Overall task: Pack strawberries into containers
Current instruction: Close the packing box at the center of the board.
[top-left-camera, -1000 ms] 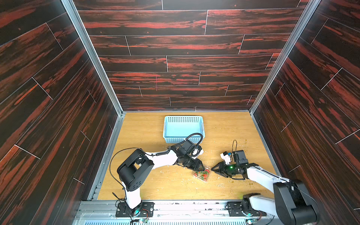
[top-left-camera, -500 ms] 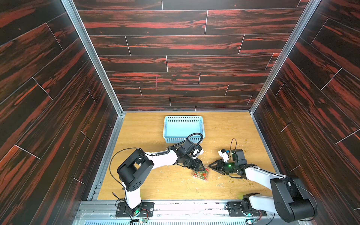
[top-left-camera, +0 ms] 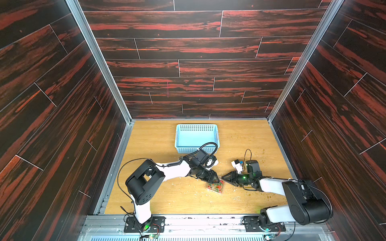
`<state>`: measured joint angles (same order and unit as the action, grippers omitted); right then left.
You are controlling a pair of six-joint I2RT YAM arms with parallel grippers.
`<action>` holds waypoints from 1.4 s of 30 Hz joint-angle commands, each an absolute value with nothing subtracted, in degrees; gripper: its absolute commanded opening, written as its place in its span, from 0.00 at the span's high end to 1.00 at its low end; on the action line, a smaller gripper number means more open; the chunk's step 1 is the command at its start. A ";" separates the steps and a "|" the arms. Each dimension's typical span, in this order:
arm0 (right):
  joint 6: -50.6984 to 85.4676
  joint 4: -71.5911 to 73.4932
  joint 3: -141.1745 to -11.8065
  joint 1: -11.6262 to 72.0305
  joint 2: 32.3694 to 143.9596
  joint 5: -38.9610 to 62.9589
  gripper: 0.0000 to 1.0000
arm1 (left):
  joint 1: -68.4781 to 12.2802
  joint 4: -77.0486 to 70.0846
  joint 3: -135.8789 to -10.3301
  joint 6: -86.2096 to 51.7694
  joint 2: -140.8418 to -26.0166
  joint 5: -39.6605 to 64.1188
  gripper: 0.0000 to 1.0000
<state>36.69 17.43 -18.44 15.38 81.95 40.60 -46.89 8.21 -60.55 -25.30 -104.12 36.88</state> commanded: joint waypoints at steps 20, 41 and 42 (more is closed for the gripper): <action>32.17 2.88 -21.69 15.91 73.86 36.76 0.55 | -41.93 13.50 -60.28 -21.86 -97.28 34.61 0.48; 42.90 2.06 -15.60 30.96 67.68 28.53 0.54 | -43.49 8.59 -56.12 -23.18 -96.84 36.01 0.47; 43.36 2.11 -15.77 31.44 67.82 28.18 0.54 | -43.74 8.50 -56.08 -23.20 -97.29 36.03 0.47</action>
<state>41.63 1.67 -15.79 30.35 67.35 30.17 -43.24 9.58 -57.06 -23.24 -96.51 35.57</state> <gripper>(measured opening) 0.459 0.528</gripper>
